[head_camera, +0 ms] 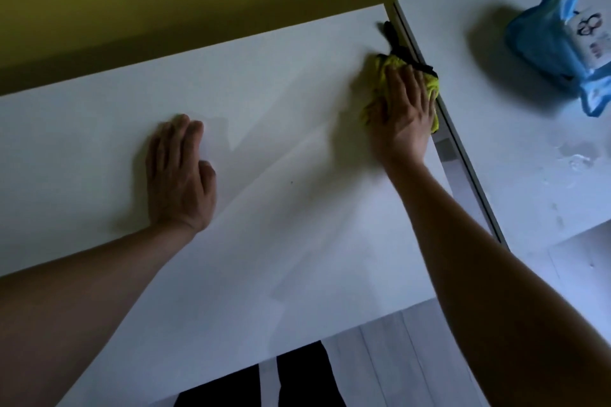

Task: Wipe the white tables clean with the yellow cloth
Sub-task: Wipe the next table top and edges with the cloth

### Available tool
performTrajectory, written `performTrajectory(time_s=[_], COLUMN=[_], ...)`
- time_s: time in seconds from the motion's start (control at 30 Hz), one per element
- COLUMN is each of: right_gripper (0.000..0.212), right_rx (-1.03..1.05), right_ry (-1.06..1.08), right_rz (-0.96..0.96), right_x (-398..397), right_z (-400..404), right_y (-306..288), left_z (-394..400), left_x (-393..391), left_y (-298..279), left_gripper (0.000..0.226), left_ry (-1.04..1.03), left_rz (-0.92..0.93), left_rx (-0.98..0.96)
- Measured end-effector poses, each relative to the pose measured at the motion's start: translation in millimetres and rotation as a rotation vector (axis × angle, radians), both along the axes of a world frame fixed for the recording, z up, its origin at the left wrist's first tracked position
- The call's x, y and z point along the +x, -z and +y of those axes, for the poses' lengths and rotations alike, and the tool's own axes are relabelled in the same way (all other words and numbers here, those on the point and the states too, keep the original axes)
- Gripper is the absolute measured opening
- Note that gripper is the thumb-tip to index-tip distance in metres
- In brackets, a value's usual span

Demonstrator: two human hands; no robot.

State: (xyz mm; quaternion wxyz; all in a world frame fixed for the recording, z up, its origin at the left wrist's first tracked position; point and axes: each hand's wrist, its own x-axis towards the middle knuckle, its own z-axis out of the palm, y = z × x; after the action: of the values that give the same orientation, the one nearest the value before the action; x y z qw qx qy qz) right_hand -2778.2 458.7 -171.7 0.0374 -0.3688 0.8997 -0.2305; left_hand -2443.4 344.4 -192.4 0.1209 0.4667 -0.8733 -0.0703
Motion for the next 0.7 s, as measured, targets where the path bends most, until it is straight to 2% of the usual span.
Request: performTrajectory(time_s=[0.07, 0.2, 0.27, 0.37, 0.43, 0.6, 0.7], right_gripper=[0.061, 0.060, 0.059, 0.062, 0.063, 0.055, 0.054], right_rx=[-0.025, -0.152, -0.149, -0.110, -0.116, -0.074, -0.036], right_ry=[-0.031, -0.392, -0.505, -0.586, -0.547, -0.113, 0.032], right_rz=[0.018, 0.004, -0.013, 0.007, 0.022, 0.021, 0.008], right_x=[29.3, 120.3, 160.3, 162.5, 134.0, 31.1, 23.9], right_z=[-3.4, 2.0, 9.4, 17.1, 24.1, 62.9, 69.1], right_y=[-1.7, 3.7, 5.1, 8.8, 10.3, 5.3, 4.9], left_z=[0.9, 1.0, 1.9, 1.4, 1.7, 2.7, 2.0], left_x=[0.1, 0.4, 0.5, 0.5, 1.5, 0.6, 0.3], left_y=[-0.8, -2.2, -3.7, -5.1, -4.2, -4.1, -2.3], left_gripper=[0.064, 0.061, 0.060, 0.060, 0.060, 0.062, 0.061], left_ry=[-0.003, 0.006, 0.008, 0.016, 0.023, 0.017, 0.011], left_rz=[0.013, 0.029, 0.030, 0.024, 0.021, 0.031, 0.035], left_rx=[-0.004, -0.019, -0.021, -0.019, -0.024, -0.024, -0.030])
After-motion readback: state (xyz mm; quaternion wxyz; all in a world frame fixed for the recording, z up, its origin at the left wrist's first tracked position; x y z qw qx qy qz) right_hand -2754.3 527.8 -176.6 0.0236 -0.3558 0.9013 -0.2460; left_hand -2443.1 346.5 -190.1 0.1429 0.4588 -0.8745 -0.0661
